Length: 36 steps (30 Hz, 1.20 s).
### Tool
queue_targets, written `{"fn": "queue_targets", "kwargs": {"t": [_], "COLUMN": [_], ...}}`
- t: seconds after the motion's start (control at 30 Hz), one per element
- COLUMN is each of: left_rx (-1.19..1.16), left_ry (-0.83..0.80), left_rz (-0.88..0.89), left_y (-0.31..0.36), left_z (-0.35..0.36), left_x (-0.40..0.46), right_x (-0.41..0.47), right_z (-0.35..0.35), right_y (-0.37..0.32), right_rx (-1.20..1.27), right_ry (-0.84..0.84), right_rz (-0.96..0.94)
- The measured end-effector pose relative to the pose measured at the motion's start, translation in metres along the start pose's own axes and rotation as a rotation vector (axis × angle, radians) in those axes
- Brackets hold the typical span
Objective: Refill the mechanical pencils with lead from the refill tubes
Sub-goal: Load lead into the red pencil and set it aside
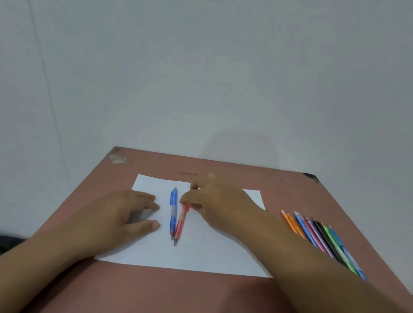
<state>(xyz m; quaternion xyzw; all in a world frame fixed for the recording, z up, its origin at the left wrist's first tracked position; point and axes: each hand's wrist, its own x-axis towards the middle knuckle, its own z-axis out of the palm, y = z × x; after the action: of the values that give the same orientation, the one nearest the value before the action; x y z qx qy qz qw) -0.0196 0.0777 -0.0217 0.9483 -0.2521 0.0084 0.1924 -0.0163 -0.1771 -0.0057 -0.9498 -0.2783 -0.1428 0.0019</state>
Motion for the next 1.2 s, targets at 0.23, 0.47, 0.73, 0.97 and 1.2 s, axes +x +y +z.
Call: {"fn": "queue_targets", "kwargs": {"t": [0.23, 0.47, 0.73, 0.97, 1.2], "left_rx": [0.035, -0.189, -0.094, -0.091, -0.502], "left_ry": [-0.012, 0.071, 0.138, 0.156, 0.150], "left_rz": [0.005, -0.025, -0.007, 0.001, 0.031], "left_y": [0.000, 0.015, 0.066, 0.058, 0.024], "left_z": [-0.004, -0.017, -0.034, -0.029, -0.002], "left_x": [0.002, 0.016, 0.046, 0.068, 0.085], "right_x": [0.003, -0.008, -0.003, -0.005, -0.013], "right_z": [0.004, -0.009, -0.024, -0.020, -0.018], "right_y": [0.011, 0.035, 0.038, 0.030, 0.013], "right_rx": [-0.114, -0.125, -0.058, 0.505, 0.925], "right_ry": [-0.027, -0.014, -0.032, 0.238, 0.424], "right_rz": [-0.125, -0.037, 0.133, 0.444, 0.634]}}
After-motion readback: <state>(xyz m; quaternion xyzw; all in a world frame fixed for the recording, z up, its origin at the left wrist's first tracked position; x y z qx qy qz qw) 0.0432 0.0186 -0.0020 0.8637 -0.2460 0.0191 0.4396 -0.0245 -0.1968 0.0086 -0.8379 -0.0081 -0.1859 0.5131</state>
